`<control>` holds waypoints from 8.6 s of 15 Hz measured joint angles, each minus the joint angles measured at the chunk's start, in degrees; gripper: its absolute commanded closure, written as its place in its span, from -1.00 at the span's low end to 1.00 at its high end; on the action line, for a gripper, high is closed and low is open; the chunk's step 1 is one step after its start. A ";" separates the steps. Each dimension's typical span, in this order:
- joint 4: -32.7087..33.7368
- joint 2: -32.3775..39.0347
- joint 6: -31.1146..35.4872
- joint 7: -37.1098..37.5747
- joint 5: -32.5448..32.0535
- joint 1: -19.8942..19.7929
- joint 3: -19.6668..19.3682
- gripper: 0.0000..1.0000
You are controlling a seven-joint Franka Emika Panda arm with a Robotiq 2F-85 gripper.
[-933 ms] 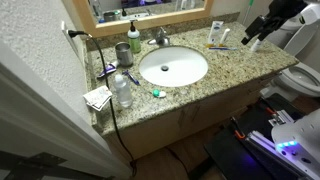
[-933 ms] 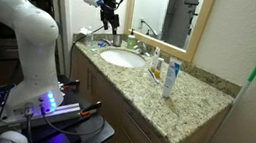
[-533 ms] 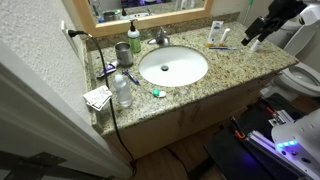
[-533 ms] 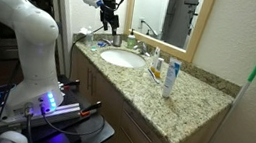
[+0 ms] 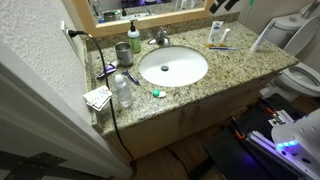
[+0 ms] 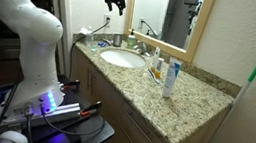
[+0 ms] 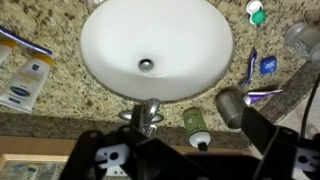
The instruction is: Open the faucet, place the toothbrush underneath the running faucet then set it down on the right side of the counter, pick up the shaving stick and place it under the running water then set it down on the left side of the counter, close the faucet
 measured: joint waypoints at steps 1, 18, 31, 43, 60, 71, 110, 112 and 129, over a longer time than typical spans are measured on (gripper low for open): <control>2.11 1.92 0.00 -0.10 0.26 0.15 -0.05 -1.00; 23.49 29.12 -1.77 11.53 -0.24 -2.32 1.00 -1.00; 40.53 49.31 -5.76 11.51 -0.80 -3.33 0.24 -1.00; 53.55 64.04 -0.13 14.30 -7.79 -0.89 -1.74 -1.00; 60.00 68.86 -0.15 13.99 -5.97 -0.94 -2.17 0.87; 54.02 64.70 4.13 1.25 10.95 -9.49 4.37 0.84; 56.44 66.53 2.31 25.70 -8.31 2.83 -5.38 0.85; 55.04 65.60 5.11 25.68 -6.67 2.33 -5.34 0.85; 32.05 34.68 -3.63 24.70 0.86 -2.22 -5.76 -0.99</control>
